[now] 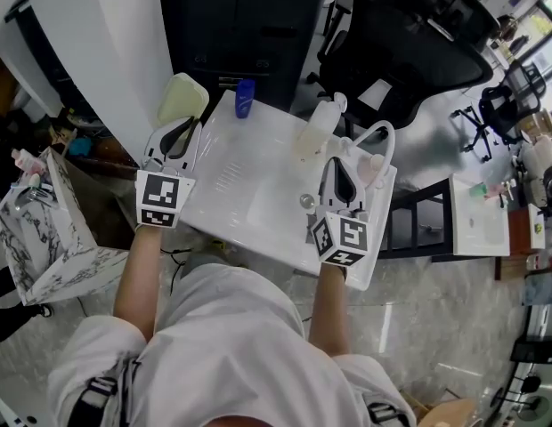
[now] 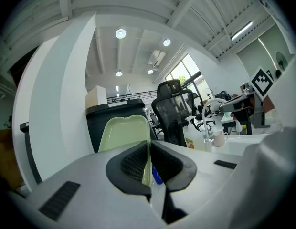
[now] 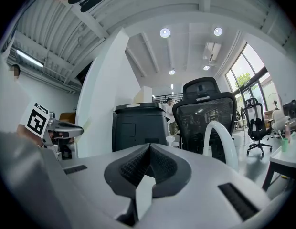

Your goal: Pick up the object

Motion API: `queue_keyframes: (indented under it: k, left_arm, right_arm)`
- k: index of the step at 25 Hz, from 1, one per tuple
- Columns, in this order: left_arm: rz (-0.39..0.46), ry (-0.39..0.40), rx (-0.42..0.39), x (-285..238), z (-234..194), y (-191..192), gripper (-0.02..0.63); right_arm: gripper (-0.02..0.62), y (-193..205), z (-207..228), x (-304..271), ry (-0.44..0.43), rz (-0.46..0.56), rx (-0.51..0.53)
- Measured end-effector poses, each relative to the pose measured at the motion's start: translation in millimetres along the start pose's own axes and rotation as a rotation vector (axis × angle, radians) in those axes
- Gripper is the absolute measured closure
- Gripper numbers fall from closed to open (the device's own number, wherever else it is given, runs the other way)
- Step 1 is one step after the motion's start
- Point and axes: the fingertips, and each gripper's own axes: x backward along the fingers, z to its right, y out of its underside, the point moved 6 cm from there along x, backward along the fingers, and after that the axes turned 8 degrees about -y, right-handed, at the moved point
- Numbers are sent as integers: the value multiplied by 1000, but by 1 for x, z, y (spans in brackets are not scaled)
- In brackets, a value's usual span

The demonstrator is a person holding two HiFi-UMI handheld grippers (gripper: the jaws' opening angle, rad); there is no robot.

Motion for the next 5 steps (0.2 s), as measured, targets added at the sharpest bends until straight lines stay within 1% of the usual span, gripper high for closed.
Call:
queue_keyframes:
  k: [5]
  left_arm:
    - [0, -2, 1, 0, 1, 1, 566]
  right_arm:
    - [592, 1, 3, 1, 3, 5, -3]
